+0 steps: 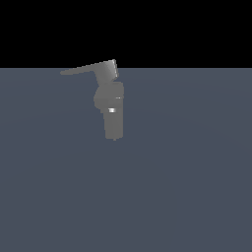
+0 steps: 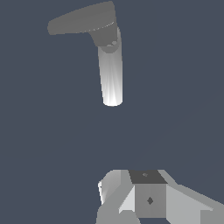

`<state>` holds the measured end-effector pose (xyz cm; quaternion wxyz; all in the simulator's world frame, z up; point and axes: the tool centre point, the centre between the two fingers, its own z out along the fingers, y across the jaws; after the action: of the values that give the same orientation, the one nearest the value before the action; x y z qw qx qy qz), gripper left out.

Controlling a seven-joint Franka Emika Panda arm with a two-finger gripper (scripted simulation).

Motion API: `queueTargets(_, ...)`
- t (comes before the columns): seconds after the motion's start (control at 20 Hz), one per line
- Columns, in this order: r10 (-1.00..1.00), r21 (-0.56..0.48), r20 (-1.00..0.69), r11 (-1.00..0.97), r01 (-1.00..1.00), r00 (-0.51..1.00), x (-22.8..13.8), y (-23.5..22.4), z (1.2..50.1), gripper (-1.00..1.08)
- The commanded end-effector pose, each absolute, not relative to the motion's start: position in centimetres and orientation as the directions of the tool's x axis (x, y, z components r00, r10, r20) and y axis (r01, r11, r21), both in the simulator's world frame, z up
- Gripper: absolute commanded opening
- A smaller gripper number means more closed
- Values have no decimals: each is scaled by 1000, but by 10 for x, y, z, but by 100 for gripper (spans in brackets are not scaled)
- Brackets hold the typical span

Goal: Turn on the faucet by rotating a designated handle.

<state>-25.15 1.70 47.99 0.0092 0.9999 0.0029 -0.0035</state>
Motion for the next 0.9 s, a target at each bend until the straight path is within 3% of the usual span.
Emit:
queueTargets(0.0, 6, 18, -7, -1000, 6, 1000, -252, 17, 480, -100)
queueTargets(0.85, -53, -1, -4, -999, -53, 999, -239, 19, 477, -100)
